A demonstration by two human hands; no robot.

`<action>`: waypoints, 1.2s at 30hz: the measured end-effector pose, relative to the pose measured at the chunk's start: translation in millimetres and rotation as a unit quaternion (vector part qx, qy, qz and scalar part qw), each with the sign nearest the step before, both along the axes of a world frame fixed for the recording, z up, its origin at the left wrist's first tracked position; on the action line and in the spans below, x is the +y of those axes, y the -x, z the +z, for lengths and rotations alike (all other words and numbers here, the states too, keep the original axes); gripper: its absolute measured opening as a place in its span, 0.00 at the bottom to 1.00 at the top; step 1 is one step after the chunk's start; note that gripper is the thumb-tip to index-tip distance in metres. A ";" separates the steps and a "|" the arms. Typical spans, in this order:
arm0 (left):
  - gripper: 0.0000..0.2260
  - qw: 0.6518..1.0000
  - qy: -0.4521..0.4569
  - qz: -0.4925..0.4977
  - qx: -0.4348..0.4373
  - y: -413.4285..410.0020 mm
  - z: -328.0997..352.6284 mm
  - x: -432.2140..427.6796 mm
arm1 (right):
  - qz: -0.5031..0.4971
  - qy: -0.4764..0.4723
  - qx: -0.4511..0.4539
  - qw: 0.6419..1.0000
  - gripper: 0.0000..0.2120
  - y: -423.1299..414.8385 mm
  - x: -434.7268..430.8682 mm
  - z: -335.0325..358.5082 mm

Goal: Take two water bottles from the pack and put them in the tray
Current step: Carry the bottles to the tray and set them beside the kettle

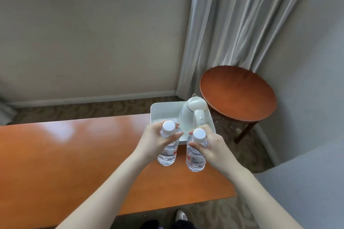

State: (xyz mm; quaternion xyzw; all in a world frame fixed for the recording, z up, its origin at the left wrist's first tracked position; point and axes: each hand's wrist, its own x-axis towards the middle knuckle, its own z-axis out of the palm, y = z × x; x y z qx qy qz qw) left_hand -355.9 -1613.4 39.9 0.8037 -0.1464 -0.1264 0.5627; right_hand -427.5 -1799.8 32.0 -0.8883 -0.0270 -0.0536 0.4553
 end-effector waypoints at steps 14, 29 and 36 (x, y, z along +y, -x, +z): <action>0.23 0.987 -0.132 0.065 0.071 4.7 -76.6 -14.0 | 0.060 0.056 0.086 0.993 0.15 -25.9 -16.9 -84.7; 0.21 0.976 -0.156 0.096 0.115 20.8 -125.3 -8.5 | 0.062 0.076 0.122 0.988 0.16 -24.4 -2.8 -124.1; 0.18 0.978 -0.179 0.080 0.072 20.0 -132.3 -12.7 | 0.087 0.106 0.118 0.984 0.17 -25.6 -2.1 -124.5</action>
